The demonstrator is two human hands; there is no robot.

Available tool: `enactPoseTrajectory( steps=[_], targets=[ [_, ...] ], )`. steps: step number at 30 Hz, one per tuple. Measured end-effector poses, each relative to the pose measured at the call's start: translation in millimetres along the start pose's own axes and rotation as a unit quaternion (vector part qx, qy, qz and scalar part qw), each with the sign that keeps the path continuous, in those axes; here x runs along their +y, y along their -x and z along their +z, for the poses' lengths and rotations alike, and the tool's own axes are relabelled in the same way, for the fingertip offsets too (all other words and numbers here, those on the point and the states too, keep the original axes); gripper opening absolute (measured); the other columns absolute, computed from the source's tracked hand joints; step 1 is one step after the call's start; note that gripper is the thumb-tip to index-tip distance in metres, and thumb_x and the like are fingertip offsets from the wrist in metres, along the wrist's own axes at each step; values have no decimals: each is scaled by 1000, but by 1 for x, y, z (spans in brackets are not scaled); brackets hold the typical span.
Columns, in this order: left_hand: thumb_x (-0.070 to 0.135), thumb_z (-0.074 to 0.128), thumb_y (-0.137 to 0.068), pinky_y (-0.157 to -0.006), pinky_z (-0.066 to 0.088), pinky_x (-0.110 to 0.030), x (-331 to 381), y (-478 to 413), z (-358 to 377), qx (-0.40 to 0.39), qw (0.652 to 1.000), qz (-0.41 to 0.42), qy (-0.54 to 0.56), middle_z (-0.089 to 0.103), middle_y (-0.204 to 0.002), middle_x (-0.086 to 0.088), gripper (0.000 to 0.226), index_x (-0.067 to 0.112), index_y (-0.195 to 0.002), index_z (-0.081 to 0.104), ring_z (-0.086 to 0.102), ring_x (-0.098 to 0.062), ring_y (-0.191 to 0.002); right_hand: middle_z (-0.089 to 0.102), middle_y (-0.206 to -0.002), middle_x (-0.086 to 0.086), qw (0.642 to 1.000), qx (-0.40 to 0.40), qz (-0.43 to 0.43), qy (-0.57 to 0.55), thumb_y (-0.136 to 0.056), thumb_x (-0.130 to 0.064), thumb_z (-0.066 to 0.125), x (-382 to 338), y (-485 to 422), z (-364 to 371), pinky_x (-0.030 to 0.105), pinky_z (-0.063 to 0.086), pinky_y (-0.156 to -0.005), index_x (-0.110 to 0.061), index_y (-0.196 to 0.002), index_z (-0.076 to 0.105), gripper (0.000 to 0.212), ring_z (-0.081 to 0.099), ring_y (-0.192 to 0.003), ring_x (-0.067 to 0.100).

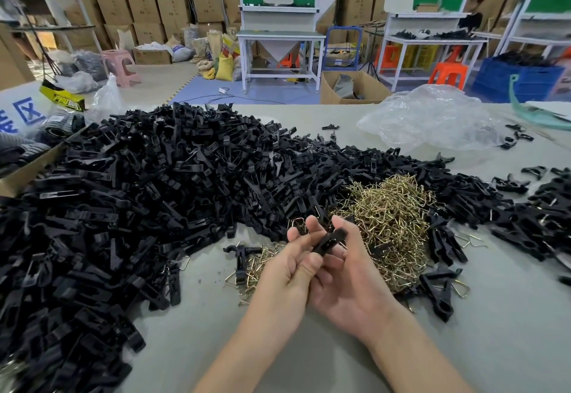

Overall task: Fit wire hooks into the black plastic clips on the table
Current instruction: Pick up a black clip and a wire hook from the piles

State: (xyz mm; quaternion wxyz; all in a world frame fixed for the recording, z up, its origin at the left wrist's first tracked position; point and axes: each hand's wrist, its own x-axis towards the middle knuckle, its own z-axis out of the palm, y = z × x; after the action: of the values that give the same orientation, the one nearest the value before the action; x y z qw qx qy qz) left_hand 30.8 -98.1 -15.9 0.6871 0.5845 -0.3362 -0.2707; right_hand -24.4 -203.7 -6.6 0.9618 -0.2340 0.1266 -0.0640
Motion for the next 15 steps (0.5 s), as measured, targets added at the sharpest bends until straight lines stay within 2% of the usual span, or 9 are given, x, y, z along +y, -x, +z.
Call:
enactPoseTrajectory(
  steps=[2,6,10,12,15],
  targets=[
    [3,47,-102,-72,51,-15,2,-1,0,-5,1000,4,1,76,-96,0,33,25,-120,63,64,-6,-77,72,-115,12,1000,-5,3,-19,-68,-38,88,0,1,0,34,60,-75,-17,-102,78,41,73,-88,25],
    [1,46,-102,-73,50,-14,4,-2,-1,-9,1000,10,-2,77,-93,0,35,26,-118,64,64,-5,-76,74,-105,12,999,-25,1,-29,-59,-26,94,-1,2,2,33,61,-67,-15,-99,79,44,74,-76,28],
    [3,48,-101,-70,49,-14,2,-2,-3,-16,1000,19,-13,76,-90,2,37,31,-120,63,62,-4,-72,73,-97,8,999,-36,2,-20,-62,-26,92,-1,5,5,31,60,-62,-17,-93,78,35,72,-70,27],
    [2,48,-101,-67,48,-13,1,-2,-3,-17,999,23,-14,76,-88,4,41,35,-120,65,62,-4,-70,73,-95,7,999,-32,3,-13,-63,-25,92,-1,6,6,29,58,-58,-18,-89,77,31,70,-66,26],
    [0,48,-101,-67,48,-12,2,-2,-4,-32,999,25,-14,75,-86,7,53,47,-109,73,62,-1,-70,72,-95,6,1000,-17,0,9,-62,-25,92,-1,8,7,29,59,-61,-19,-83,73,29,70,-69,28]
  ],
)
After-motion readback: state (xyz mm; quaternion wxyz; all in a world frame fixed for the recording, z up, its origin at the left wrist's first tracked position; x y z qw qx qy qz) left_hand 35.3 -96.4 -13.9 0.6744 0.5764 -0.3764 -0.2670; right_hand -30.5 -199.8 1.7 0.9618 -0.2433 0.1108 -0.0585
